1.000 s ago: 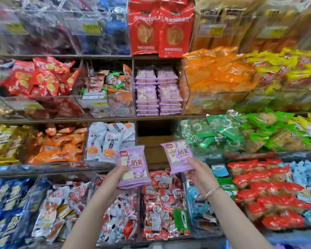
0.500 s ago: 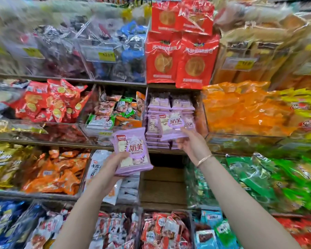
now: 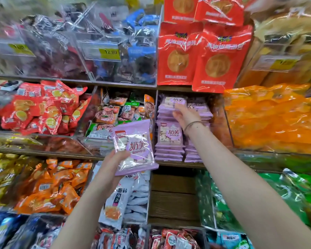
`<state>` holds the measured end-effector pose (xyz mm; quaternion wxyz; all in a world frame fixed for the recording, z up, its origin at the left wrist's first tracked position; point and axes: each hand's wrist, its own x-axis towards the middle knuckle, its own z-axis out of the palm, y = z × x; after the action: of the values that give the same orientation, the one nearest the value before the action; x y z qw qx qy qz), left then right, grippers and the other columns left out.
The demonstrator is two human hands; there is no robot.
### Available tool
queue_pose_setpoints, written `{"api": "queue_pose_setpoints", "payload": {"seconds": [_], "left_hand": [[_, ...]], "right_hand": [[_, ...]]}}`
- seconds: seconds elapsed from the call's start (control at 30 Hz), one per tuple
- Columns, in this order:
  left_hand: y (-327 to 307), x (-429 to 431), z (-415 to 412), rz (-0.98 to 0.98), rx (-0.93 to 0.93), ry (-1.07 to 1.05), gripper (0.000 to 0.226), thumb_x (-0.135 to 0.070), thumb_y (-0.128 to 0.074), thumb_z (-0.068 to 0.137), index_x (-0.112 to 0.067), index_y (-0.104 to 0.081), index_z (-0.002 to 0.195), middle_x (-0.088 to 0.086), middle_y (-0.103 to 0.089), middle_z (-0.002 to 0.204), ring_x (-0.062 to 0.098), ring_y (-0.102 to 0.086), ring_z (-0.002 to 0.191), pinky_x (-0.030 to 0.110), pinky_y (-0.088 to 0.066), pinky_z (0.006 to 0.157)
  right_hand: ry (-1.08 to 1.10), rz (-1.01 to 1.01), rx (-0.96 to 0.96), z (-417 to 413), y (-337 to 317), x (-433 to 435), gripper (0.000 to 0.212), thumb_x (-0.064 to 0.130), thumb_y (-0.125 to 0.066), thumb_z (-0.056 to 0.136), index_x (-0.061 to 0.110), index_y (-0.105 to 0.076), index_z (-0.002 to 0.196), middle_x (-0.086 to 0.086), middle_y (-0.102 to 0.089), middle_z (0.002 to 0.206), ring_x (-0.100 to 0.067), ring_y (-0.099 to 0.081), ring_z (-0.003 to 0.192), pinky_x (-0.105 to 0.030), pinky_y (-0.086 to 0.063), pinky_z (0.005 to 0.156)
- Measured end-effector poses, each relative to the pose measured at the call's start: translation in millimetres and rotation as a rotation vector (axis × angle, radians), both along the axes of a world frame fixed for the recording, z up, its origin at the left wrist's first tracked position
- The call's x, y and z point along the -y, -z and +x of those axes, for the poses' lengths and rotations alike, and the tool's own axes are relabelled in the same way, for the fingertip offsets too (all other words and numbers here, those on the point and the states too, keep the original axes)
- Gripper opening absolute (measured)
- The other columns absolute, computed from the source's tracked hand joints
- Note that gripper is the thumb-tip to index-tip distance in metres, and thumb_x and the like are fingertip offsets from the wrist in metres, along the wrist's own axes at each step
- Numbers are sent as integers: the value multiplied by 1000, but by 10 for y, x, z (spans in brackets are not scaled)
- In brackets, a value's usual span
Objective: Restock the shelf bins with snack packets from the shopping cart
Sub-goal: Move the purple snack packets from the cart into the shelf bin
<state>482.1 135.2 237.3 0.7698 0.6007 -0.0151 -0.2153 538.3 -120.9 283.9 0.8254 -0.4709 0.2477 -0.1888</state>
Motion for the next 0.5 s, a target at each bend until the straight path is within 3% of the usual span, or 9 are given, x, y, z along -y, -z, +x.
{"api": "queue_pose_setpoints", "payload": {"seconds": [0.07, 0.13, 0.2, 0.33, 0.4, 0.5], "left_hand": [[5, 5, 29, -22, -5, 14, 13, -17, -58, 89, -14, -57, 101, -18, -73, 74, 6, -71, 70, 24, -54, 57], [5, 5, 40, -40, -10, 32, 19, -18, -60, 85, -15, -58, 103, -11, -75, 81, 10, -72, 74, 28, -53, 62], [4, 0, 43, -54, -2, 54, 25, -21, -62, 76, -16, -58, 101, -5, -76, 84, 12, -72, 76, 26, -53, 61], [4, -25, 48, -79, -8, 98, 45, -25, -61, 69, -15, -59, 113, 4, -75, 99, 18, -72, 86, 25, -55, 62], [-2, -35, 53, -88, -17, 106, 47, -24, -61, 68, -15, -59, 114, 5, -75, 99, 18, -72, 86, 25, -55, 62], [-9, -40, 54, -90, -8, 135, 47, -22, -60, 69, -13, -59, 115, 5, -75, 99, 18, -72, 85, 25, -56, 60]], "right_hand": [[84, -3, 12, 29, 58, -12, 14, -2, -66, 81, 1, -52, 82, -12, -57, 98, -13, -62, 79, -21, -53, 77], [152, -99, -71, 69, 120, -16, 21, 0, -70, 79, 3, -50, 80, -11, -60, 93, -16, -67, 72, -18, -54, 64], [179, -332, -214, 113, 160, -8, 27, 15, -73, 80, 7, -48, 89, -11, -60, 92, -19, -66, 60, -21, -51, 47], [114, -1041, -515, 195, 175, 69, 49, 49, -58, 86, 14, -55, 120, -10, -61, 118, -31, -59, 104, -34, -44, 74], [111, -1192, -560, 220, 140, 92, 54, 52, -52, 88, 15, -52, 127, -9, -61, 121, -31, -58, 107, -34, -40, 73], [80, -1359, -636, 264, 71, 127, 50, 55, -50, 88, 14, -56, 118, -8, -65, 106, -28, -58, 90, -28, -36, 62]]}}
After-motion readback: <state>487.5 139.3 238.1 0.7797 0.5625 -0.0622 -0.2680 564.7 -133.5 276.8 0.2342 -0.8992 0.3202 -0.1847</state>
